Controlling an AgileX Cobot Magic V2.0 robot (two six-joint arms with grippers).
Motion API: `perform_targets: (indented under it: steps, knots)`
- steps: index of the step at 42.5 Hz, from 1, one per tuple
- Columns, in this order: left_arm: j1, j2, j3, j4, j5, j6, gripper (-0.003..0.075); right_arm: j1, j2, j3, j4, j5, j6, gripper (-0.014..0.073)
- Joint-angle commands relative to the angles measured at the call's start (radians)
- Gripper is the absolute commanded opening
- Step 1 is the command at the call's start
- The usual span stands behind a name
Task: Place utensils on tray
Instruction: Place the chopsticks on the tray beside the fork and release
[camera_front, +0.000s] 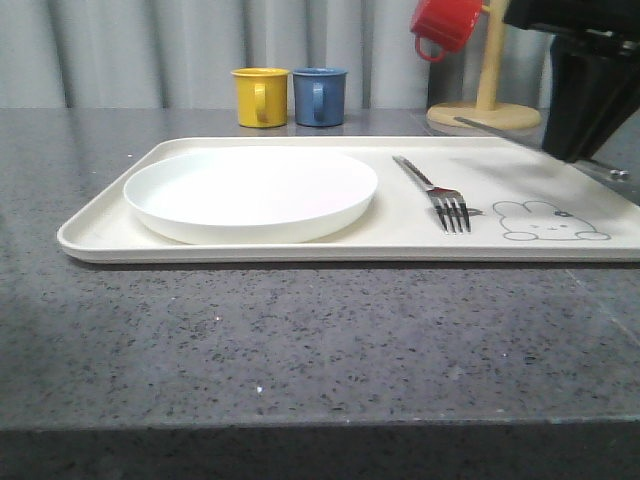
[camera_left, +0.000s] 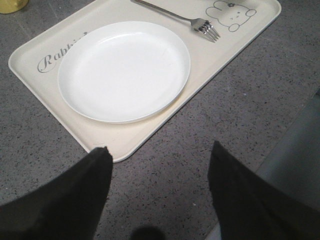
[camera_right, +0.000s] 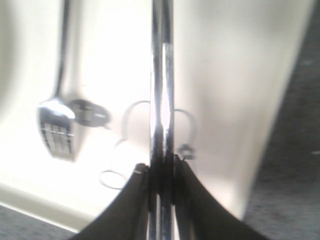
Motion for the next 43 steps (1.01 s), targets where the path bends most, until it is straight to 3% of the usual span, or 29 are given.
perform_targets:
  steps: [1, 5, 12, 25, 38, 43]
  knots:
    - [-0.009, -0.002, -0.027, -0.009, -0.075, -0.01, 0.0419, 0.022, -0.003, -0.032, 0.013, -0.049, 0.119, 0.0048]
    - [-0.009, -0.002, -0.027, -0.009, -0.075, -0.01, 0.0419, 0.026, 0.027, -0.032, 0.025, -0.093, 0.214, 0.0048]
    - [-0.009, -0.002, -0.027, -0.009, -0.075, -0.01, 0.0419, 0.026, 0.059, -0.032, 0.06, -0.126, 0.23, 0.0059]
    - [-0.009, -0.002, -0.027, -0.009, -0.075, -0.01, 0.0419, 0.026, 0.019, -0.032, 0.048, -0.143, 0.204, 0.0317]
    - [-0.009, -0.002, -0.027, -0.009, -0.075, -0.01, 0.0419, 0.014, -0.216, -0.024, -0.179, 0.012, 0.1, 0.0322]
    - [-0.009, -0.002, -0.027, -0.009, -0.075, -0.01, 0.0419, -0.052, -0.295, 0.01, -0.267, -0.001, 0.099, 0.0322]
